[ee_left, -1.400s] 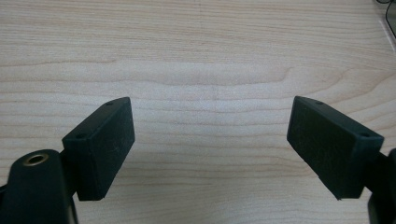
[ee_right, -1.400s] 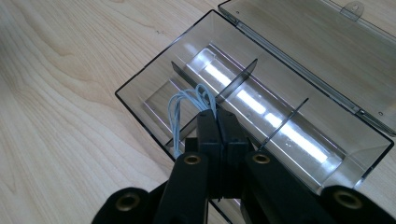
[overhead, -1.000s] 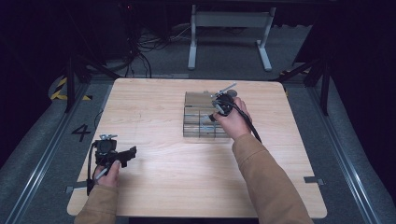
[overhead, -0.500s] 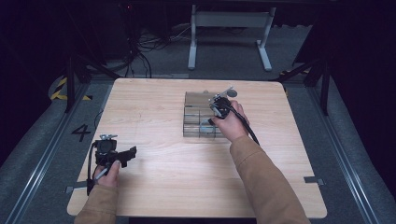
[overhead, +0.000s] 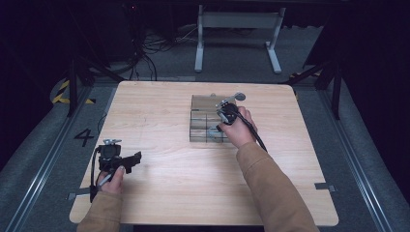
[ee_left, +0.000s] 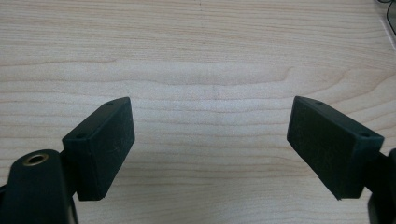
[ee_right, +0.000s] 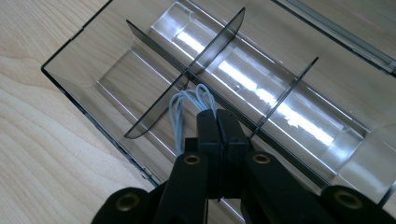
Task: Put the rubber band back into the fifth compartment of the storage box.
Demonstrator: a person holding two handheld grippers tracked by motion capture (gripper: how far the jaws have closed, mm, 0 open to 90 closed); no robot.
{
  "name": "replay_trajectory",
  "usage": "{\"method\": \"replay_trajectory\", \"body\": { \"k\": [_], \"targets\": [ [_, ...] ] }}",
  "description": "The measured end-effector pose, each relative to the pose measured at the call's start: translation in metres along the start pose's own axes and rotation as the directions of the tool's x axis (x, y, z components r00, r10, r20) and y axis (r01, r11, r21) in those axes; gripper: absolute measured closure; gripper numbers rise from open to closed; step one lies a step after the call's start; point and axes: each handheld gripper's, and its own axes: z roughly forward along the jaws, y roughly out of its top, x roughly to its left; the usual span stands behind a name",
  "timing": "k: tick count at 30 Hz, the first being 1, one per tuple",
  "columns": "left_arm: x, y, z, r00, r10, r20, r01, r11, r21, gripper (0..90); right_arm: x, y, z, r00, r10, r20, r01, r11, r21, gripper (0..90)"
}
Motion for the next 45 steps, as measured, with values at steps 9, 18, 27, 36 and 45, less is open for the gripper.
{"method": "replay_trajectory", "body": {
  "k": [9,18,27,36,45],
  "targets": [
    [0.000,0.000,0.000,1.0000,0.000,0.000,0.000,1.0000,0.002,15.9,0.001,-0.001,0.007,1.0000,0.001,0.009,-0.001,1.000,0.007,90.0],
    [0.000,0.000,0.001,1.0000,0.001,0.000,-0.001,1.0000,0.003,15.9,-0.001,-0.002,0.015,0.9999,0.008,0.007,-0.008,1.000,0.021,90.0],
    [0.000,0.000,0.001,1.0000,0.001,0.002,-0.001,1.0000,0.005,15.8,-0.001,-0.001,0.017,0.9998,-0.003,0.019,0.002,1.000,0.019,90.0],
    [0.000,0.000,0.001,1.0000,0.000,0.004,0.000,1.0000,0.005,15.9,-0.001,-0.001,0.017,0.9996,-0.016,0.023,0.016,1.000,0.015,90.0],
    [-0.001,0.000,0.002,0.9999,0.008,0.011,-0.008,0.9999,0.010,15.9,-0.004,-0.004,0.012,0.9997,-0.020,0.017,0.020,1.000,-0.017,81.1]
  ]
}}
